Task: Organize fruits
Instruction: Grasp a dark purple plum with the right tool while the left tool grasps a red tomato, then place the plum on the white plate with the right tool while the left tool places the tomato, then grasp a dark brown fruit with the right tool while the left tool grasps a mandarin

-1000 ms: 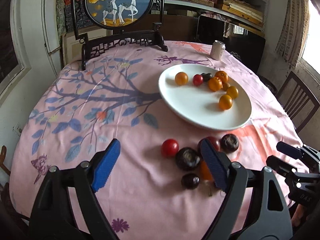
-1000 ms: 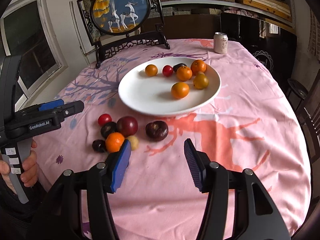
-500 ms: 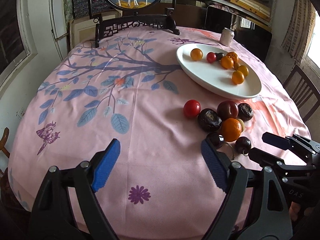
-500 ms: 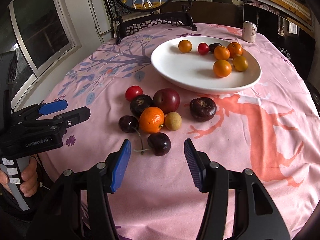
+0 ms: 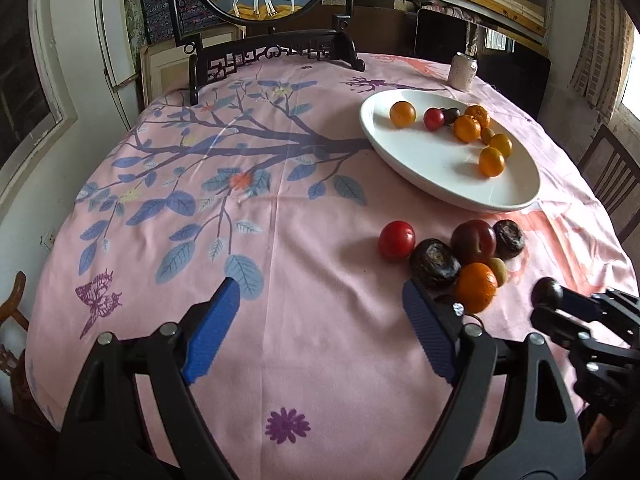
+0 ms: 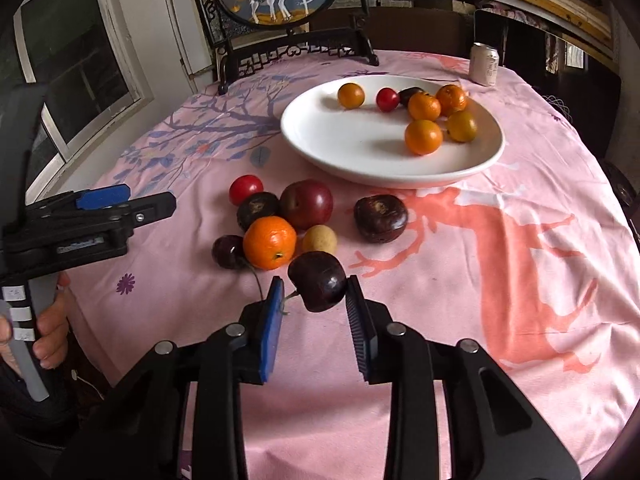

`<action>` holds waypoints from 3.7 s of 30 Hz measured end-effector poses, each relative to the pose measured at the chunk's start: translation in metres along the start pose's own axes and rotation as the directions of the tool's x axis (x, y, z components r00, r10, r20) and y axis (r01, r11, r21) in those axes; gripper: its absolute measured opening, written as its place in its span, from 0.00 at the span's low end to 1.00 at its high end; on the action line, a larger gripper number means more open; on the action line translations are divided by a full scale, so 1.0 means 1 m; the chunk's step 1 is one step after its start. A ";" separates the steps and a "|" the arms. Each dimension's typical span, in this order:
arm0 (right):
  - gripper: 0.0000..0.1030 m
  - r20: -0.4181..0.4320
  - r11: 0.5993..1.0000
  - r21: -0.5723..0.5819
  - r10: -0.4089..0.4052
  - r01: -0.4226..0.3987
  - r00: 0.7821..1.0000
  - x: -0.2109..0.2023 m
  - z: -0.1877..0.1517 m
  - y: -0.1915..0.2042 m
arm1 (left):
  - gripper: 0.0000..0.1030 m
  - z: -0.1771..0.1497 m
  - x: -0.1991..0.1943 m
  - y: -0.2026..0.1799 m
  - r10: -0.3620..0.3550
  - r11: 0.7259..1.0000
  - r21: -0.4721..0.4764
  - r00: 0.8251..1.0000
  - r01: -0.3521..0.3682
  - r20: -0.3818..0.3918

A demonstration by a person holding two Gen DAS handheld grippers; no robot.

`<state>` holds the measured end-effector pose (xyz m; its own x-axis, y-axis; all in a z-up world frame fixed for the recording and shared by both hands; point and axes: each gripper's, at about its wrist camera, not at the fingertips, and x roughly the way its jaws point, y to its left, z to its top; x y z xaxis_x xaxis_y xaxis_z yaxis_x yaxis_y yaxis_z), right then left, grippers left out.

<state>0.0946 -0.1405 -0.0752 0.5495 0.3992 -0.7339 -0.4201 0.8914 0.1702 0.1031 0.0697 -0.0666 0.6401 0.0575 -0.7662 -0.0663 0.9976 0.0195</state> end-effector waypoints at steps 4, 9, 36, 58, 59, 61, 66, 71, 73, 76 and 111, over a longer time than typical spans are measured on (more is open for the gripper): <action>0.31 0.015 1.000 0.025 0.007 -0.008 1.000 -0.009 -0.003 -0.011 | 0.83 0.012 0.036 -0.007 0.001 1.000 0.014 0.998 0.000 -0.059; 0.31 0.026 0.998 0.053 0.032 -0.033 0.999 -0.015 -0.006 -0.018 | 0.82 0.013 0.062 -0.021 0.032 0.997 0.079 0.994 -0.024 -0.108; 0.31 0.063 0.993 0.099 0.054 -0.060 0.997 -0.024 0.000 -0.024 | 0.29 0.028 0.008 -0.049 -0.155 0.986 0.063 0.988 0.155 0.000; 0.31 0.097 0.989 0.039 -0.147 0.143 0.984 0.034 0.130 -0.096 | 0.29 0.170 0.077 -0.093 -0.100 0.990 0.097 0.994 0.103 -0.039; 0.31 0.077 0.988 0.045 -0.154 0.150 0.985 0.045 0.136 -0.105 | 0.29 0.175 0.088 -0.096 -0.096 0.991 0.092 0.994 0.101 -0.053; 0.31 0.040 0.988 0.059 -0.145 0.143 0.989 0.063 0.145 -0.116 | 0.29 0.183 0.107 -0.100 -0.103 0.991 0.078 0.991 0.110 -0.080; 0.41 0.027 0.987 0.022 -0.161 0.160 0.987 0.082 0.155 -0.119 | 0.30 0.192 0.129 -0.100 -0.110 0.992 0.056 0.988 0.116 -0.106; 0.52 0.054 0.987 0.022 -0.159 0.158 0.986 0.062 0.155 -0.112 | 0.57 0.193 0.108 -0.086 -0.126 0.992 0.023 0.990 0.128 -0.062; 0.55 0.097 0.986 0.021 -0.165 0.163 0.982 0.040 0.151 -0.107 | 0.60 0.189 0.087 -0.079 -0.144 0.989 0.015 0.989 0.145 -0.032; 0.55 0.136 0.984 -0.003 -0.175 0.176 0.975 0.004 0.133 -0.094 | 0.68 0.166 0.052 -0.072 -0.147 0.989 0.024 0.989 0.147 0.012; 0.38 -0.072 0.987 -0.105 -0.131 0.123 0.989 0.067 0.041 -0.030 | 0.74 -0.004 -0.010 -0.040 -0.179 0.983 0.027 0.983 0.180 -0.030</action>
<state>0.1736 -0.1319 -0.1024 0.5460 0.2627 -0.7955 -0.4227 0.9062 0.0091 0.0961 0.0290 -0.0621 0.6187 -0.1230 -0.7759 0.0703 0.9924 -0.1013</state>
